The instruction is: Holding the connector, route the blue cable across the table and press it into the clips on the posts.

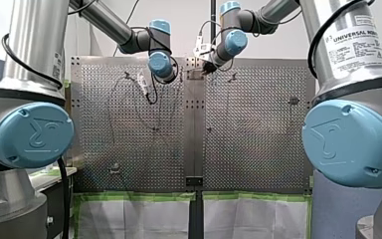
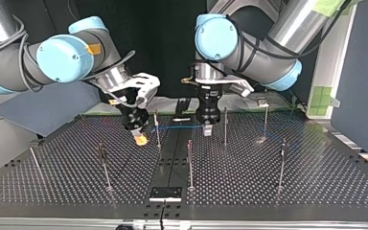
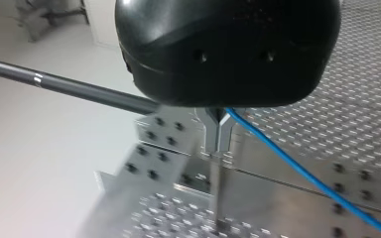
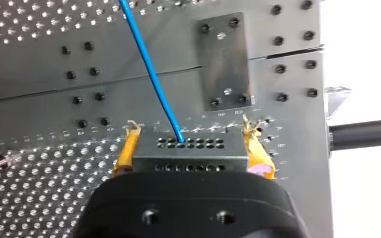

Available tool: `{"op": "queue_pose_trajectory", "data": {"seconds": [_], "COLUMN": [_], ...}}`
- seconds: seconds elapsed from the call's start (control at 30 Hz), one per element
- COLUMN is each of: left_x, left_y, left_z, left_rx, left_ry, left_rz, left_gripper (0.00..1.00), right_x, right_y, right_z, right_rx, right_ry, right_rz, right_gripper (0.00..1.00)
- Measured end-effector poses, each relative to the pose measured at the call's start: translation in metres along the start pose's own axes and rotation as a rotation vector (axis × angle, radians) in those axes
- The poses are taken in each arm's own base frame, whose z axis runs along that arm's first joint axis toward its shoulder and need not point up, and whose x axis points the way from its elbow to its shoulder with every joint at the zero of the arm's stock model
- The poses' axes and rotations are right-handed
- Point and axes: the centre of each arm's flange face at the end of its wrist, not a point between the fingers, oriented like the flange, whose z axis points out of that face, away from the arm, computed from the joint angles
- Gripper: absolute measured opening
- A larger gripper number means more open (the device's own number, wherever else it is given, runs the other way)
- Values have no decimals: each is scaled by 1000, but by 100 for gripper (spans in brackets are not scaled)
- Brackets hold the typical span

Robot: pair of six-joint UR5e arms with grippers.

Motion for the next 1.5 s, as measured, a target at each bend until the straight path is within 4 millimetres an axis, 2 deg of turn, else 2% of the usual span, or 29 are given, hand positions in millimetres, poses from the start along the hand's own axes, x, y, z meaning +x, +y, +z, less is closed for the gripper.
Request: {"op": "queue_pose_trajectory", "data": {"seconds": [0.1,0.17,0.43,0.77,1.07,1.3,1.5], "left_x": [-13,-15,2,16,17,6,16], "left_y": [-2,-2,3,9,11,14,19], "left_z": [-2,-1,13,24,56,77,96], "left_rx": [20,28,28,24,34,27,23], "left_ry": [-22,-23,-15,2,-25,-47,-26], "left_rz": [-11,-11,2,14,16,13,28], "left_gripper": [0,0,0,0,0,0,0], "right_x": [1,-2,-22,-13,-14,-9,-8], "right_y": [1,3,9,20,27,31,41], "right_z": [0,3,16,23,37,46,55], "right_rx": [11,21,40,63,70,70,58], "right_ry": [0,-8,-44,-30,-29,-16,-11], "right_rz": [2,3,5,11,12,11,13], "right_gripper": [0,0,0,0,0,0,0]}}
